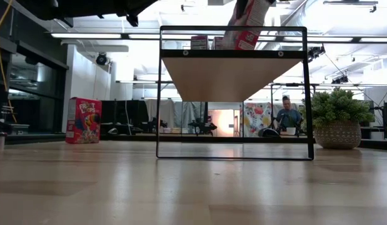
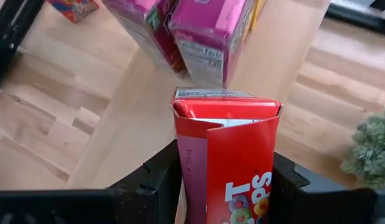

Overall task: Stack cereal on shelf
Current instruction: Put the bottom red cereal box on the shelf

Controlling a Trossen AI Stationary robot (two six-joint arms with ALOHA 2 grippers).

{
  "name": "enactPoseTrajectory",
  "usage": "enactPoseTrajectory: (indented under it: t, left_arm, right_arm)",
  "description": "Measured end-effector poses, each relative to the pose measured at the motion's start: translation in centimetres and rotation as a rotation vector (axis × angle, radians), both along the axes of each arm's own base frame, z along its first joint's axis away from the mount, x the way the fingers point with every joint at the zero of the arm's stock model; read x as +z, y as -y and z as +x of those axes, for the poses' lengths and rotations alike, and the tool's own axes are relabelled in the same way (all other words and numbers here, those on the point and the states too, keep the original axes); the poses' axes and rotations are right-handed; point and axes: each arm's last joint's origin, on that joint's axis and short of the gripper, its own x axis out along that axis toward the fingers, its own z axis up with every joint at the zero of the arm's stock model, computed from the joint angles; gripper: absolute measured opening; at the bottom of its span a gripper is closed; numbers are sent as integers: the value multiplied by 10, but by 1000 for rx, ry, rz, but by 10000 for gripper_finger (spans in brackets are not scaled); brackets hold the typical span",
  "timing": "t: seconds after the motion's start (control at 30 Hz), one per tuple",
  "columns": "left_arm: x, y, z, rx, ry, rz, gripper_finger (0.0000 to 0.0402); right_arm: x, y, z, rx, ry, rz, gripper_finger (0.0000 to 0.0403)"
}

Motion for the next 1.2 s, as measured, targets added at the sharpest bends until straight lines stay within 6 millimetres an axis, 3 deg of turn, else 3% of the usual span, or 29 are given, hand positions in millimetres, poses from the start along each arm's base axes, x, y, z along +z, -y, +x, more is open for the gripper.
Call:
enactPoseTrajectory:
  t: [0.53, 1.2]
  left_arm:
    - [0, 0, 0, -5, 2, -33, 0]
    - [0, 2, 0, -18, 2, -42, 0]
  right_arm:
    - [-14, 11, 11, 13, -60, 112, 154]
    - [-17, 14, 16, 7, -56, 105, 154]
